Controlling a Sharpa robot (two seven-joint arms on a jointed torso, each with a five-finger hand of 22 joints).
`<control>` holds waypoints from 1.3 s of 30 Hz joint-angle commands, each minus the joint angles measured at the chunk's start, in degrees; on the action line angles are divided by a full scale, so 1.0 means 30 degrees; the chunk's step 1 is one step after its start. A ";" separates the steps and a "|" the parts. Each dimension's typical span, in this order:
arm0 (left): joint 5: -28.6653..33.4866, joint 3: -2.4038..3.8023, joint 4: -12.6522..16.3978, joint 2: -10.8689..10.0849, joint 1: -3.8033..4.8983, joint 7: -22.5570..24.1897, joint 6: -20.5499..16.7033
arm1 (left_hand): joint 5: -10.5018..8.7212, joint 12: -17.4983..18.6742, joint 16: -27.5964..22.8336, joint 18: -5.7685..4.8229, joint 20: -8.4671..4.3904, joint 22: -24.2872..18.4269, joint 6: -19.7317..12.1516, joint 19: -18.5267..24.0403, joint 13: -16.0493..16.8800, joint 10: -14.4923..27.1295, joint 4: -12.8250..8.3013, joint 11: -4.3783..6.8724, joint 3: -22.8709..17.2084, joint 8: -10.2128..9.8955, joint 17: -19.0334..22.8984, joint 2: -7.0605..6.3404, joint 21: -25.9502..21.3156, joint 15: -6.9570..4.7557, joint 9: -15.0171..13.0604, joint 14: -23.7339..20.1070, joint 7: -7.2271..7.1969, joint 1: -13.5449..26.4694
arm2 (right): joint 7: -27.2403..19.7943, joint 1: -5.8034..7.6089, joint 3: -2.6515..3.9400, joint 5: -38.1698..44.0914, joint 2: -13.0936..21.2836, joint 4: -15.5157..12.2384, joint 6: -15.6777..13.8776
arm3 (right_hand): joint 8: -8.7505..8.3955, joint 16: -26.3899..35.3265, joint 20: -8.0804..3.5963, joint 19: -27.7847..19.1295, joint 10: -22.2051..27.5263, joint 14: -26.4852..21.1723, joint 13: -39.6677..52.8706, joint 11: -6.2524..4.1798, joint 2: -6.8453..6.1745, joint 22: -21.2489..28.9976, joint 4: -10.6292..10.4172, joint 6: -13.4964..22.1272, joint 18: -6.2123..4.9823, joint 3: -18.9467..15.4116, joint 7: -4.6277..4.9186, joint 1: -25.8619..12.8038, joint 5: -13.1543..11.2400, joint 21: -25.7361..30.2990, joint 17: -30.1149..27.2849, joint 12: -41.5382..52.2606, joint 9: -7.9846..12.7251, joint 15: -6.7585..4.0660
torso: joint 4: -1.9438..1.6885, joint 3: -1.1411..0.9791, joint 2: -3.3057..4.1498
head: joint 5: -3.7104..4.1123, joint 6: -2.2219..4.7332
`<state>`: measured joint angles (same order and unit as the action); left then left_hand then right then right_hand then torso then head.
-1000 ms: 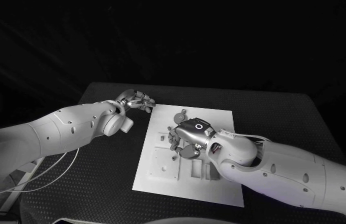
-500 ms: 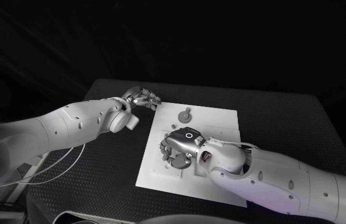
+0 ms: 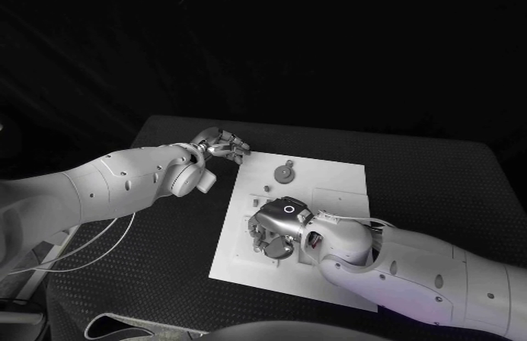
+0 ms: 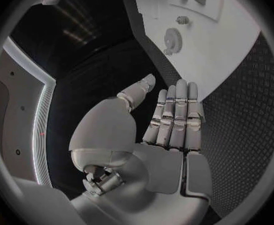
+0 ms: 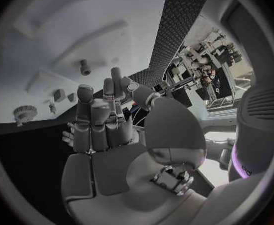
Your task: Assemble the parts on the task board
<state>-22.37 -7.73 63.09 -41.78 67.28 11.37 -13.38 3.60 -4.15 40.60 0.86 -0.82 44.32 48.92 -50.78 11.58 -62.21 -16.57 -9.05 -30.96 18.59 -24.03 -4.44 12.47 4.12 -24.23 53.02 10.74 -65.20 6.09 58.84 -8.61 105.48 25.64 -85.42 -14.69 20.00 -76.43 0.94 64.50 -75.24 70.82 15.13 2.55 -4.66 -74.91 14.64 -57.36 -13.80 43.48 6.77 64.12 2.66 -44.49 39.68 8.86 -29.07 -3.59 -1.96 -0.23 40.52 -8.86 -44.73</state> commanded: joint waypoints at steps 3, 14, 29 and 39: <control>0.0110 0.0021 0.0050 0.0069 0.0028 0.0180 0.0196 | -0.0060 0.0015 -0.0101 -0.0240 -0.0093 -0.0018 -0.0114 -0.0069 -0.0031 0.0139 -0.0004 0.0001 0.0130 0.0025 -0.0021 0.0123 -0.0080 0.0164 0.0028 0.0023 -0.0063 -0.0083 | -0.0125 -0.0002 -0.0097 0.0227 -0.0105 0.0127 0.0304 | 0.0121 -0.0048 -0.0120 -0.0009 -0.0073 0.0002 0.0040 -0.0027 0.0234 -0.0299 -0.0020 -0.0074 -0.0400 0.0091 0.0008 0.0058 0.0053 -0.0064 -0.0011 -0.0006 -0.0117 -0.0103 | 0.0007 -0.0019 0.0008 | -0.0098 -0.0063; 0.0110 0.0021 0.0057 0.0107 0.0030 0.0176 0.0205 | -0.0061 0.0014 -0.0114 -0.0242 -0.0091 -0.0019 -0.0113 -0.0072 -0.0033 0.0138 0.0000 0.0001 0.0137 0.0027 -0.0037 0.0123 -0.0087 0.0166 0.0029 0.0024 -0.0063 -0.0076 | -0.0147 -0.0059 -0.0291 0.0311 -0.0231 0.0459 0.0331 | 0.0119 -0.0047 -0.0122 -0.0007 -0.0074 0.0003 0.0056 -0.0027 0.0254 -0.0299 0.0005 -0.0073 -0.0400 0.0093 0.0009 0.0044 0.0053 -0.0062 -0.0008 -0.0009 -0.0123 -0.0103 | 0.0015 -0.0008 0.0003 | -0.0232 -0.0145; 0.0110 0.0023 0.0070 0.0136 0.0032 0.0172 0.0225 | -0.0060 0.0015 -0.0133 -0.0242 -0.0090 -0.0020 -0.0118 -0.0074 -0.0038 0.0143 0.0000 -0.0001 0.0142 0.0026 -0.0060 0.0123 -0.0099 0.0168 0.0032 0.0023 -0.0062 -0.0077 | -0.0195 -0.0075 -0.0681 0.0225 -0.0292 0.0614 0.0426 | 0.0115 -0.0042 -0.0122 -0.0010 -0.0073 -0.0001 0.0081 -0.0027 0.0287 -0.0299 0.0041 -0.0069 -0.0400 0.0094 0.0011 0.0014 0.0053 -0.0057 -0.0005 -0.0017 -0.0131 -0.0103 | -0.0008 0.0023 -0.0021 | -0.0334 -0.0262; 0.0110 0.0023 0.0079 0.0151 0.0039 0.0167 0.0231 | -0.0060 0.0015 -0.0146 -0.0243 -0.0088 -0.0021 -0.0120 -0.0074 -0.0042 0.0145 0.0000 -0.0003 0.0145 0.0026 -0.0075 0.0124 -0.0107 0.0169 0.0033 0.0022 -0.0061 -0.0078 | -0.0133 -0.0077 -0.0701 0.0262 -0.0431 0.0684 0.0258 | 0.0111 -0.0040 -0.0122 -0.0014 -0.0070 -0.0004 0.0095 -0.0026 0.0306 -0.0299 0.0066 -0.0065 -0.0400 0.0096 0.0012 -0.0002 0.0053 -0.0052 -0.0002 -0.0024 -0.0135 -0.0103 | 0.0020 -0.0007 0.0005 | -0.0388 -0.0273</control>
<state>-22.34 -7.72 63.16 -41.48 67.30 11.33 -13.35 3.60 -4.15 40.37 0.86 -0.82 44.34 48.92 -50.78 11.54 -62.21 -16.57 -9.05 -30.96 18.59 -24.20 -4.44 12.48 4.11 -24.19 53.01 10.73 -65.20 5.82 58.71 -10.66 105.73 24.49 -83.32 -14.71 19.97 -76.42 1.07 64.38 -75.22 70.92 15.36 2.54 -4.13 -74.94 14.80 -57.28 -13.79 43.31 6.85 64.18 2.43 -44.49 39.69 8.86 -29.15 -3.46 -1.92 -0.23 40.51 -10.01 -45.54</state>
